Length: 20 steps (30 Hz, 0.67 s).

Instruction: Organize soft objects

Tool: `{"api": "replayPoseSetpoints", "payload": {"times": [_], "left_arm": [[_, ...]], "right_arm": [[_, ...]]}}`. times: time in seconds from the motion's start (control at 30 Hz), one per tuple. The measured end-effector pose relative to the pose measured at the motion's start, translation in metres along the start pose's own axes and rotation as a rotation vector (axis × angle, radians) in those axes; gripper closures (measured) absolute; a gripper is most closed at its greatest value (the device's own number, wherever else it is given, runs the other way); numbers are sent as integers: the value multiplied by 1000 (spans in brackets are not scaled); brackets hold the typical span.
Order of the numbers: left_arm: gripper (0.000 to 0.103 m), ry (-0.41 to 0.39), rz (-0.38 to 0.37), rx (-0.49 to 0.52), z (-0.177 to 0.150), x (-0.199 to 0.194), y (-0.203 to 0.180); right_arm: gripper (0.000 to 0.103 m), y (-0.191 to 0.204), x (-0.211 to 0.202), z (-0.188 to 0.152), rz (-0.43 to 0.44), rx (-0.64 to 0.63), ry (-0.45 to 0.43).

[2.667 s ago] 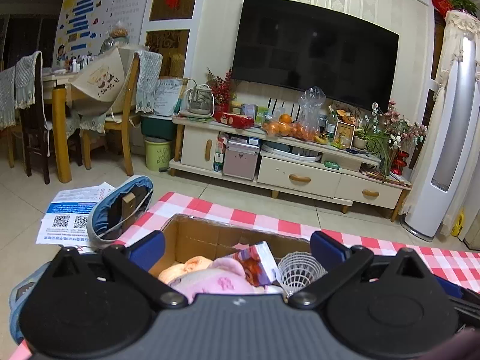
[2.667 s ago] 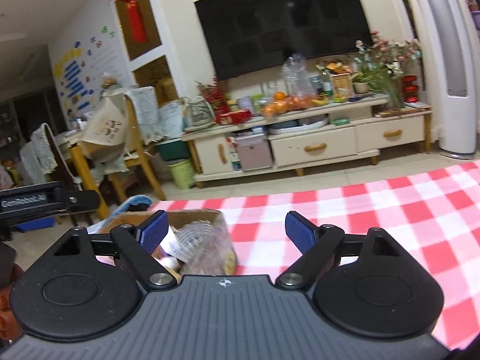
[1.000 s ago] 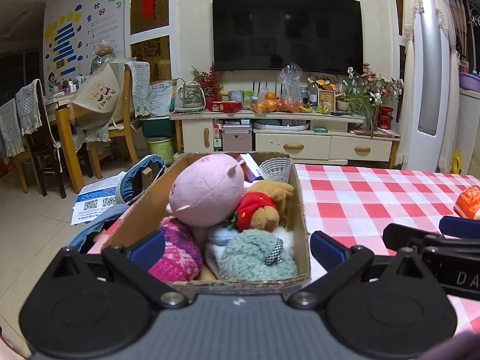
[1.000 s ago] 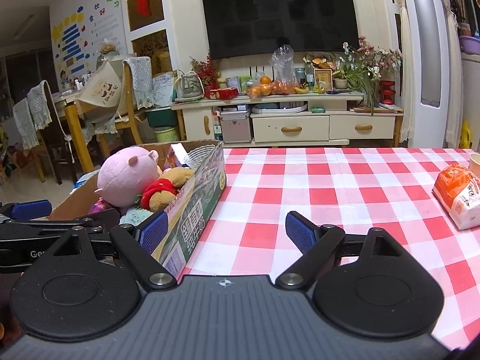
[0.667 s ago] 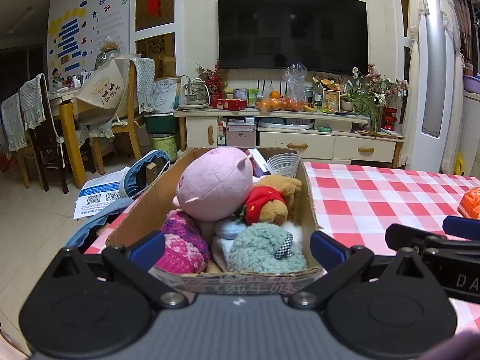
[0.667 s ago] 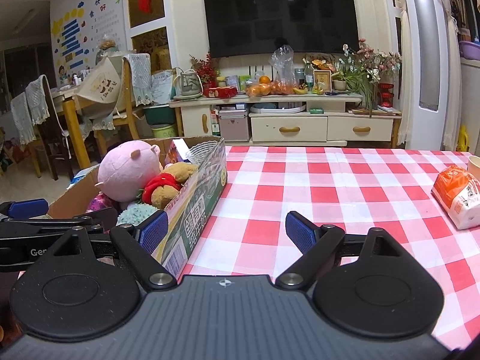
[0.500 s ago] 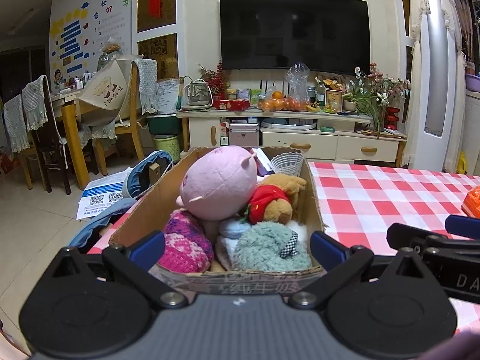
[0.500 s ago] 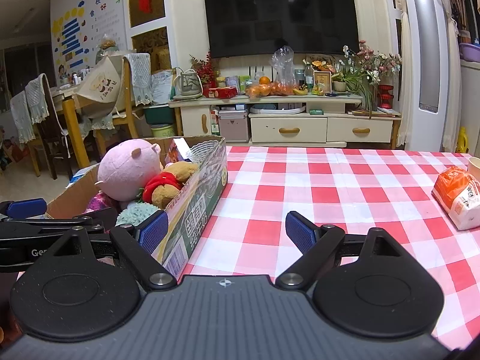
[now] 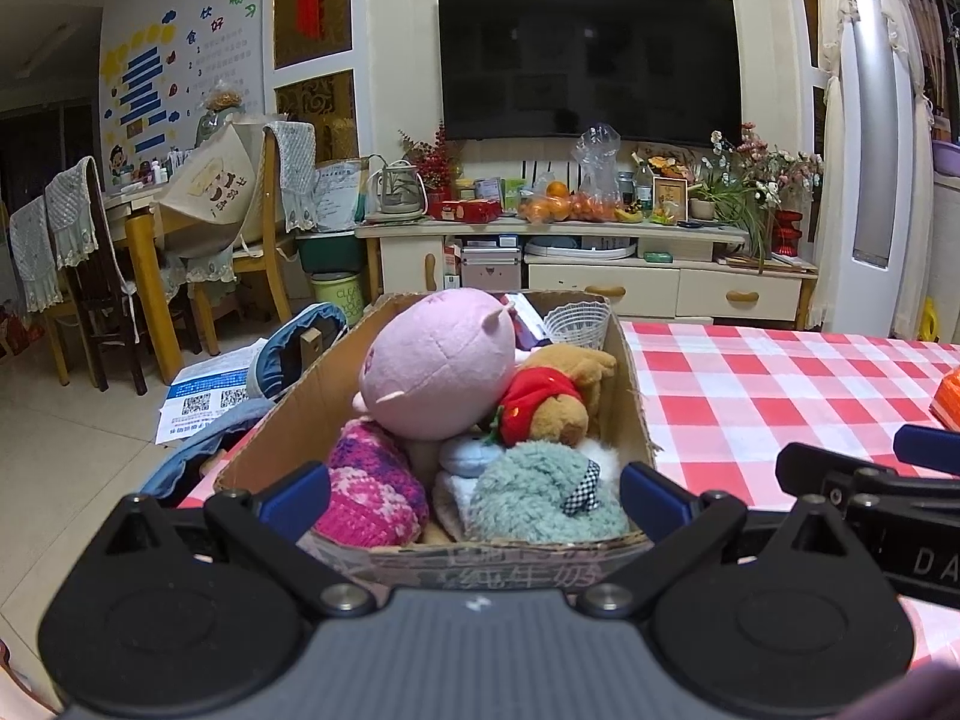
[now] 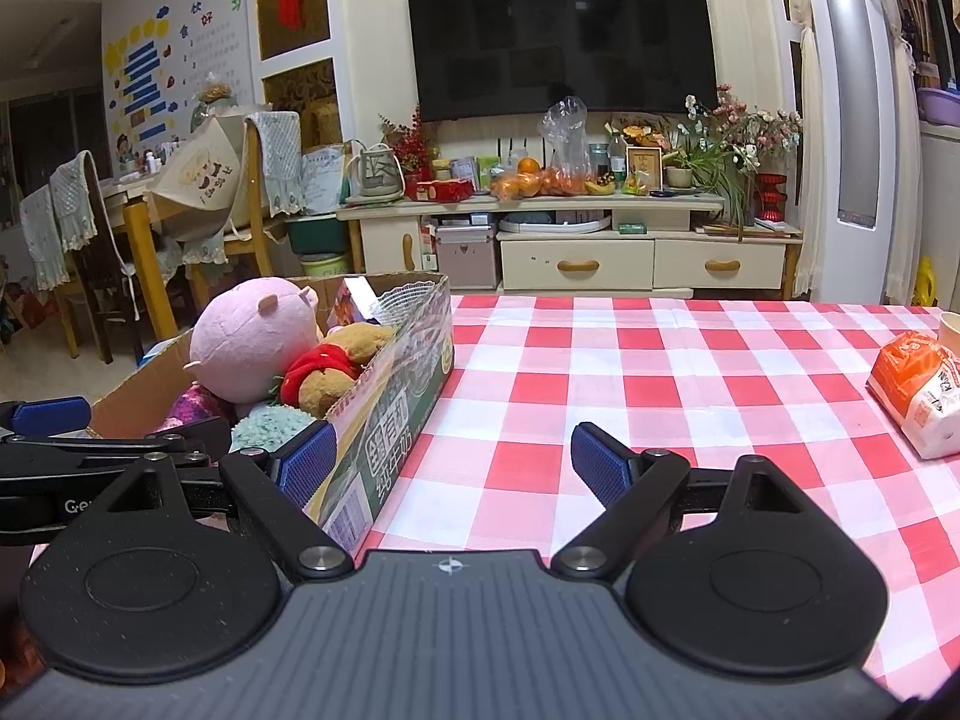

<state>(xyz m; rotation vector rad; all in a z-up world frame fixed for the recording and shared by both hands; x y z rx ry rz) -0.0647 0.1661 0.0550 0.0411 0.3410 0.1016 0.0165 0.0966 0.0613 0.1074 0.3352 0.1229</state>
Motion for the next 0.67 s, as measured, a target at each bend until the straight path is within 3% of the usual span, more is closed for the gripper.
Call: {"api": "replayPoseSetpoints", "payload": {"times": [0.47,0.67], "left_arm": [[2,-3,-26,-23,5,6,-18],[1,-67,-94,-8,28,1,-62]], "right_arm": [[0,-17,-2,-1,12,50,-19],[0,-70,-6,21,-50,123,-73]]}}
Point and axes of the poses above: each gripper's, at about its wrist camera, not at the fingertips, and x roughly the way its jaws point, y to its left, z to its top, the point moved 9 cm from there along x, roughly the way its jaws point, and after that the axes turned 7 degrees about -y, right-handed, at the moved point
